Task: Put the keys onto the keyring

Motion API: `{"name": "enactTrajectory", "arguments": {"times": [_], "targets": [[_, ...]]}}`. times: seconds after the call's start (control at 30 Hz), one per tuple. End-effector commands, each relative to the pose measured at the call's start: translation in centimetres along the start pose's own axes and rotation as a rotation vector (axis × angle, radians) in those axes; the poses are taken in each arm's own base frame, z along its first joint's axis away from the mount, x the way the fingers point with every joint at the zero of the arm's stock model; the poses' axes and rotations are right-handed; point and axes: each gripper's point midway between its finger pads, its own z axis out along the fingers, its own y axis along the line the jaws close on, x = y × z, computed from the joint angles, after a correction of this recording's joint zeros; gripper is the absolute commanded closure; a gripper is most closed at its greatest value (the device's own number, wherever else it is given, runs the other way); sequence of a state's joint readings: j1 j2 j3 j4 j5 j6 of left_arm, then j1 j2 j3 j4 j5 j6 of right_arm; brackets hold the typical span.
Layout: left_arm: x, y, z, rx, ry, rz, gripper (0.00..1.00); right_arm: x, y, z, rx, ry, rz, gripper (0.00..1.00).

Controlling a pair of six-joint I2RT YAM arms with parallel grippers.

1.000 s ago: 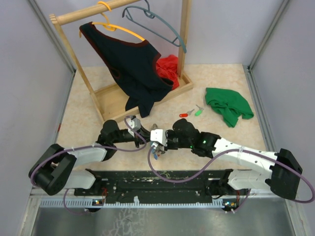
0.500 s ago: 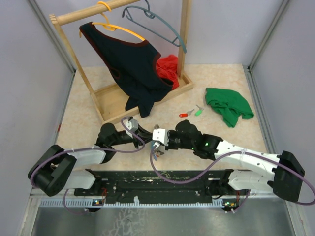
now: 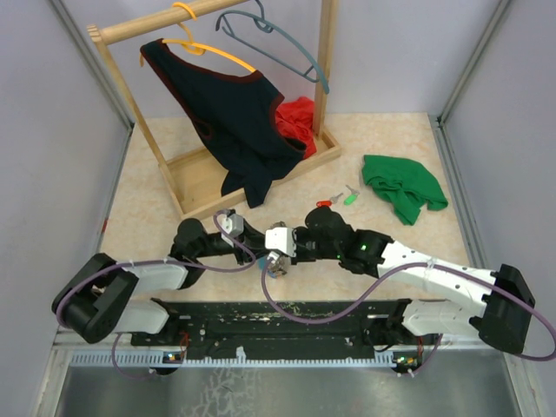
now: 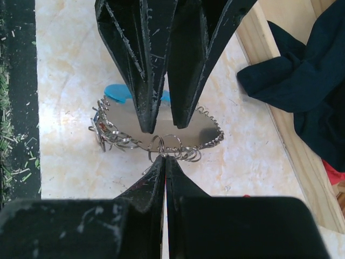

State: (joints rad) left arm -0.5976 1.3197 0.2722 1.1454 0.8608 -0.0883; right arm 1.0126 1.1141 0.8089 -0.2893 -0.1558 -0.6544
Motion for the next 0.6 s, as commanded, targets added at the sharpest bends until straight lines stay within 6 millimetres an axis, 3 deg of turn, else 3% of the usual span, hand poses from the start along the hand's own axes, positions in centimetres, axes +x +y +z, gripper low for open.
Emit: {"name": "enactTrajectory", "arguments": {"times": [0.0, 0.57], "targets": [[0.1, -0.7, 0.3, 0.075, 0.010, 0.018, 0.64, -3.0, -1.5, -0.6, 0.014, -0.064, -0.043, 1.00], [2.1, -0.5, 1.8, 0.174, 0.074, -0.030, 0.63, -3.5, -1.3, -0.6, -0.007, -0.076, -0.053, 1.00]]}}
